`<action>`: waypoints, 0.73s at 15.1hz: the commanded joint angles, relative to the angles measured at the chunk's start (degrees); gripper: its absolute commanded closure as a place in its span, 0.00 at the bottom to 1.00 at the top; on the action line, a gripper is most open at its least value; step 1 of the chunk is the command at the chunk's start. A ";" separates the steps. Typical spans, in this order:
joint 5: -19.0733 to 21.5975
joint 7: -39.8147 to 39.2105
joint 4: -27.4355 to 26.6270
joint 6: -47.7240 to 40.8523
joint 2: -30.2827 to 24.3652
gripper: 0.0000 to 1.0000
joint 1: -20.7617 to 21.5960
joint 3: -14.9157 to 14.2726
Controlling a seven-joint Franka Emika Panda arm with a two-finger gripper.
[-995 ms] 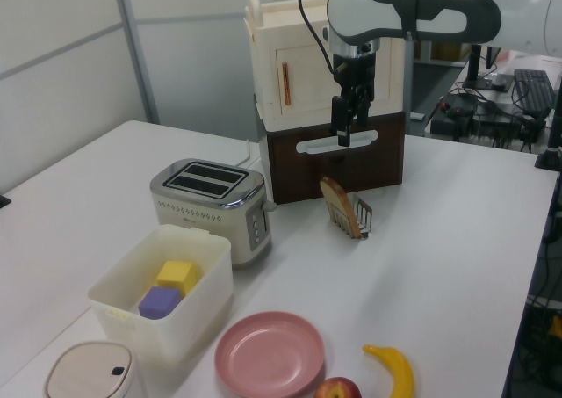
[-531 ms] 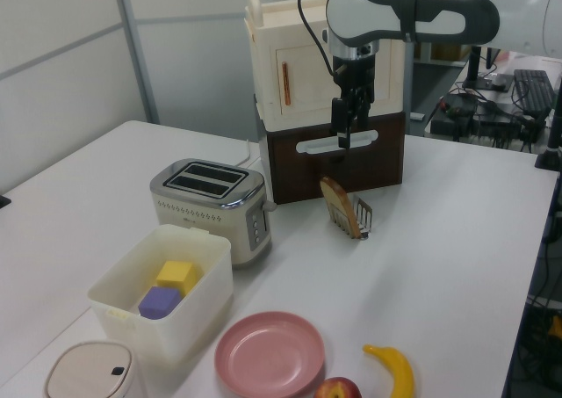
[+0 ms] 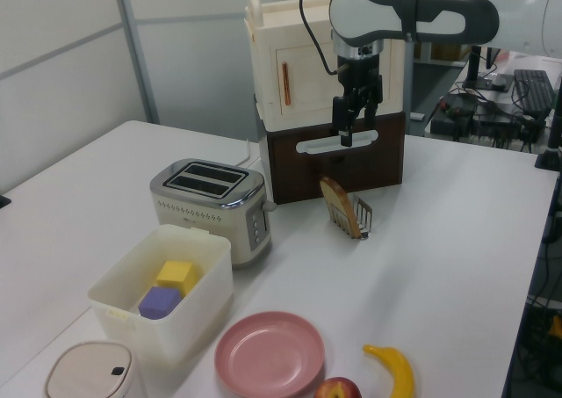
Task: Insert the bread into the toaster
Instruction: 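Move the gripper down to the bread slice in the wire rack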
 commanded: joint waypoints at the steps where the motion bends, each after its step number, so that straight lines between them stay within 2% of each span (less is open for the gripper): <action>1: -0.86 8.05 -0.16 3.58 3.72 0.00 -1.72 -0.19; 6: -1.65 12.56 -0.42 10.97 8.29 0.00 -2.96 -0.19; 9: -1.65 20.36 -0.51 16.95 11.01 0.00 -3.40 -0.10; 11: -1.65 21.09 -0.51 18.89 11.90 0.04 -3.40 -0.10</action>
